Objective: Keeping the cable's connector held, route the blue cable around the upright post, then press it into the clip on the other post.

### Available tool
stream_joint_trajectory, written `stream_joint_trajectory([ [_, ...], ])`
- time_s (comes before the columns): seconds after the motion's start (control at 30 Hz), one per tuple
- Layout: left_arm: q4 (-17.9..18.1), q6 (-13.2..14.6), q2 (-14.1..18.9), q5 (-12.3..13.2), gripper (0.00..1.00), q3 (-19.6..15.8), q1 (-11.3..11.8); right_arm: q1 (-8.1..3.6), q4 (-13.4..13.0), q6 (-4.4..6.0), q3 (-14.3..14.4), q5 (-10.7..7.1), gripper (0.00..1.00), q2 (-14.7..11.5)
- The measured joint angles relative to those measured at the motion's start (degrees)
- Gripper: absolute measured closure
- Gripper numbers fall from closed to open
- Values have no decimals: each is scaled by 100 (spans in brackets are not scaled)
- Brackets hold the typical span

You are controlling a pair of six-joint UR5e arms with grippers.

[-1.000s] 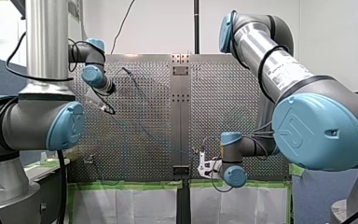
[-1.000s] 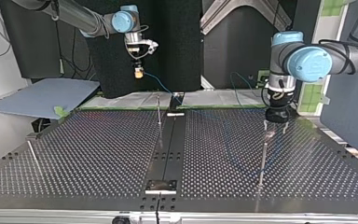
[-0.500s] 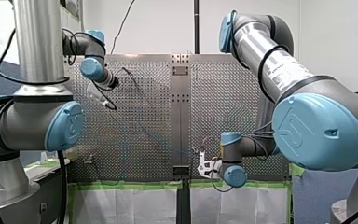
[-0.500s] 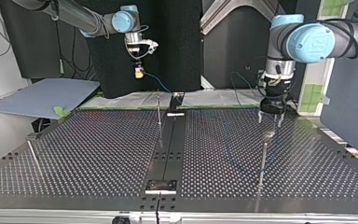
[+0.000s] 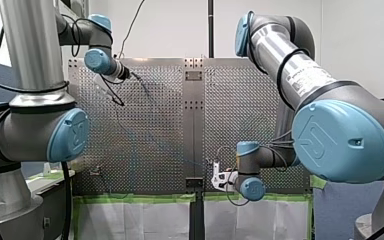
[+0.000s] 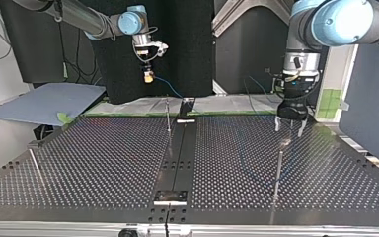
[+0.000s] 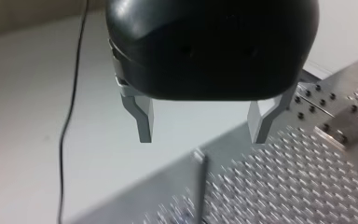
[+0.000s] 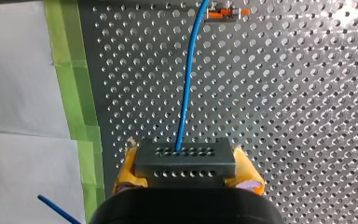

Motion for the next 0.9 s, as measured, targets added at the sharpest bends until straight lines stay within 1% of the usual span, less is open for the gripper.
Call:
stream_joint_trajectory([
  [0.13,-48,201,200,12,0,185,25,0,-1,4,-4,-27,100,-1],
  [0.27,-198,398,378,88,0,379,43,0,0,-5,-6,-31,100,-3],
  [0.37,-343,547,380,163,0,529,41,0,-1,-3,-7,-38,100,-5],
  [0.47,-485,688,291,152,0,671,6,0,0,-6,-8,-51,100,-5],
  [0.67,-774,981,80,-87,0,963,-144,0,0,-23,-10,-58,100,-5],
  [0.9,-1172,1377,7,-480,0,1360,-287,0,-1,-28,-14,-58,100,-4],
])
